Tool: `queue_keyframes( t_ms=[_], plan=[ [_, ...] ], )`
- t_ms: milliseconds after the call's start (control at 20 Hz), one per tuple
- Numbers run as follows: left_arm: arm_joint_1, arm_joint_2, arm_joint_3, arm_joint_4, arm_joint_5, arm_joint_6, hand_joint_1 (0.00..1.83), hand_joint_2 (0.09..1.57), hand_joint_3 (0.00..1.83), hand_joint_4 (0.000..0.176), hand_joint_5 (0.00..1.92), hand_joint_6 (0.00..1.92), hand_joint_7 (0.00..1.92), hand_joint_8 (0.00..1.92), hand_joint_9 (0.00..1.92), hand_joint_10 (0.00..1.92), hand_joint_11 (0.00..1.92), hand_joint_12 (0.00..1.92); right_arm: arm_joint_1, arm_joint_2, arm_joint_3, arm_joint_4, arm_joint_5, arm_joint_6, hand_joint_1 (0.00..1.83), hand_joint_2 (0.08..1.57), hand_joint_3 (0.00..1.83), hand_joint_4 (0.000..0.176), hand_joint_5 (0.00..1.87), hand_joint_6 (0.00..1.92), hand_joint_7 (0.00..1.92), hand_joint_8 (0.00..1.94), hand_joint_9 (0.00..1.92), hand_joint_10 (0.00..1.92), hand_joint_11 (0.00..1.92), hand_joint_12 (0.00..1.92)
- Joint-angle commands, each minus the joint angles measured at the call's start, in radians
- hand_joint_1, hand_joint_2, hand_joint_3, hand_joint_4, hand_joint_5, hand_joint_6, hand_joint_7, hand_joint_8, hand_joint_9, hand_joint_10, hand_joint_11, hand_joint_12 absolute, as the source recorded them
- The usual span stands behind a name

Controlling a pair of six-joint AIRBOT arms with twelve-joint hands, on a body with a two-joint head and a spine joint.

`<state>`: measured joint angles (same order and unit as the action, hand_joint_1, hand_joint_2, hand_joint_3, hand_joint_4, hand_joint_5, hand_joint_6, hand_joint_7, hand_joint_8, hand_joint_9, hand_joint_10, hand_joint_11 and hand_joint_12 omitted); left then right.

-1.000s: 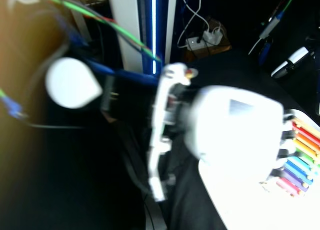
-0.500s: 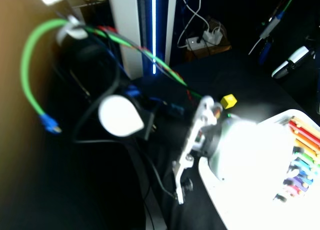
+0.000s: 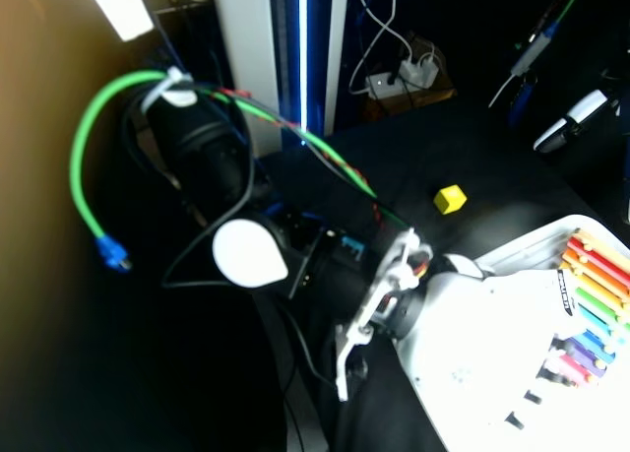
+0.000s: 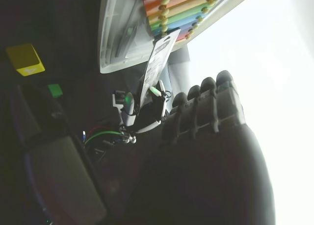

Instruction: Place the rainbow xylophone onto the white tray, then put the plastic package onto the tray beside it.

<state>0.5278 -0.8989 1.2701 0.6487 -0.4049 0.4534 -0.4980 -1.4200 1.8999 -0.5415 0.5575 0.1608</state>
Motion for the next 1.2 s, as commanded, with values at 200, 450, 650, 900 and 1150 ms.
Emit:
queue_keyframes(
  t_ms=[200,450,650,900,1150],
  plan=[
    [-0.004,0.003,-0.004,-0.031,-0.082,0.001,0.95,0.65,0.0,0.0,0.0,0.0,0.0,0.0,0.0,0.0,0.0,0.0,-0.026,-0.018,0.031,-0.001,0.047,0.051,1.28,1.09,0.0,0.0,1.03,0.63,1.08,1.07,1.19,0.83,1.03,1.4],
    [0.0,0.002,-0.004,-0.031,-0.082,0.001,1.01,0.66,0.0,0.0,0.0,0.0,0.0,0.0,0.0,0.0,0.0,0.0,-0.035,-0.017,0.033,-0.008,0.044,0.06,1.39,1.07,0.0,0.0,1.1,0.49,1.02,0.92,1.07,1.15,0.8,1.32],
    [0.003,0.001,-0.004,-0.031,-0.082,0.001,1.03,0.67,0.0,0.0,0.0,0.0,0.0,0.0,0.0,0.0,0.0,0.0,-0.035,-0.016,0.034,-0.012,0.044,0.062,1.14,0.98,0.0,0.0,0.86,0.06,0.75,0.08,0.67,0.24,0.37,1.04],
    [0.004,0.0,-0.004,-0.031,-0.082,0.001,1.01,0.66,0.0,0.0,0.0,0.0,0.0,0.0,0.0,0.0,0.0,0.0,-0.035,-0.017,0.032,-0.016,0.046,0.068,1.05,0.84,0.0,0.0,0.57,0.0,0.49,0.0,0.54,0.0,0.34,0.73],
    [0.005,0.0,-0.004,-0.033,-0.083,0.001,1.02,0.66,0.0,0.0,0.0,0.0,0.0,0.0,0.0,0.0,0.0,0.0,-0.035,-0.005,0.017,-0.016,0.082,0.076,0.91,0.64,0.0,0.174,0.01,0.0,0.02,0.0,0.02,0.0,0.0,0.5]
  ],
)
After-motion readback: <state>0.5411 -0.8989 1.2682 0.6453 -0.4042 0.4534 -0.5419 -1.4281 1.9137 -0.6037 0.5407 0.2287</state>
